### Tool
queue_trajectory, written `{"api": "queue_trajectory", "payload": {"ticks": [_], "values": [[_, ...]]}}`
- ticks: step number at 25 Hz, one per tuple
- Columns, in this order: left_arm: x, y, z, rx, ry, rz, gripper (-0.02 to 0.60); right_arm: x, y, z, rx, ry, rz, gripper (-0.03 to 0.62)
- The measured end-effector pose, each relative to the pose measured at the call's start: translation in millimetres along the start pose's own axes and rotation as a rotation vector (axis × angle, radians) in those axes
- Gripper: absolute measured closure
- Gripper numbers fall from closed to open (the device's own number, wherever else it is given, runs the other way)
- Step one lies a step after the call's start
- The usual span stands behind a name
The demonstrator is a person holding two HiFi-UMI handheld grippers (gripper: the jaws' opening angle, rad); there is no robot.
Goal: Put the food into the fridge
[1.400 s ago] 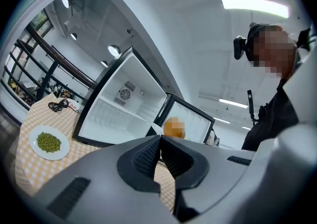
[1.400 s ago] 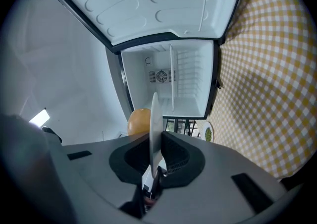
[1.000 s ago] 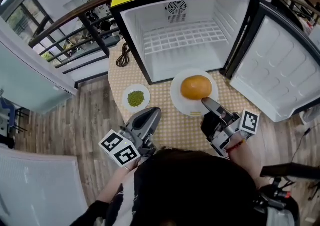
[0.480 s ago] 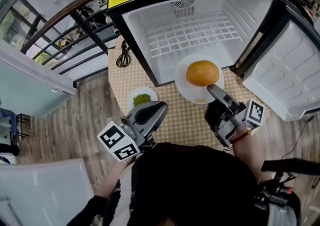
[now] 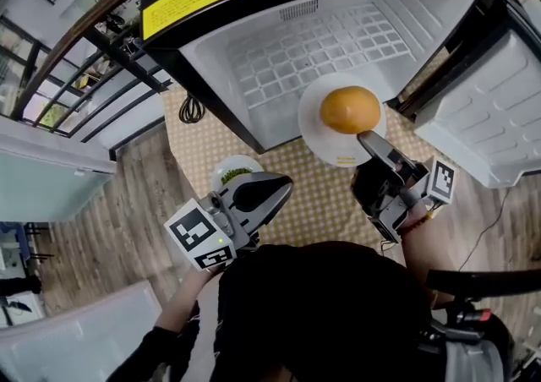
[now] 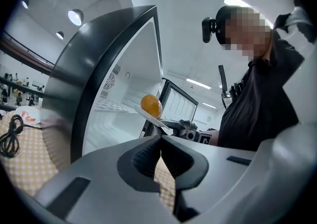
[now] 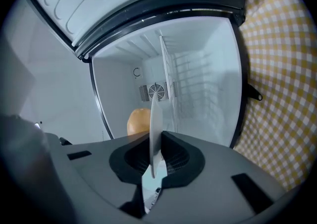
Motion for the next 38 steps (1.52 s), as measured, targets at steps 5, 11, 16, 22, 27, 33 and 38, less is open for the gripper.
{"api": "queue_trajectory", "payload": {"ticks": [5, 11, 16, 22, 27, 33, 38], "values": [[-1, -1, -8, -0.088, 0.023, -0.02, 0.569, -5, 5, -2, 0.014, -0.049, 0.019, 0.559], [-1, -1, -22, -0.096, -0.007, 0.0, 0.569, -4, 16, -10, 0.044, -0.063, 0.008, 0.559], [1, -9, -17, -0.035, -0.033, -0.01, 0.569, -2, 21, -24, 0.067, -0.006, -0.004, 0.559], [3, -22, 4, 0.074, -0.067, -0.012, 0.569, -12, 26, -44, 0.052, 0.075, -0.033, 0.559], [2, -25, 17, 0.152, -0.114, -0.003, 0.569, -10, 22, -54, 0.004, 0.101, -0.025, 0.559], [3, -27, 27, 0.2, -0.14, -0.011, 0.569, -11, 16, -64, -0.08, 0.06, -0.013, 0.559], [1, -29, 32, 0.224, -0.145, -0.006, 0.569, -12, 13, -76, -0.121, 0.061, 0.014, 0.559]]}}
Point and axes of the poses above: the fingertips, and each gripper's own axes: z backward along the fingers, y to its left, x out of its top, the point moved 7 cm from there along z, backward along the fingers, and after that the axes turned 1 degree about z, right-handed, at the moved point
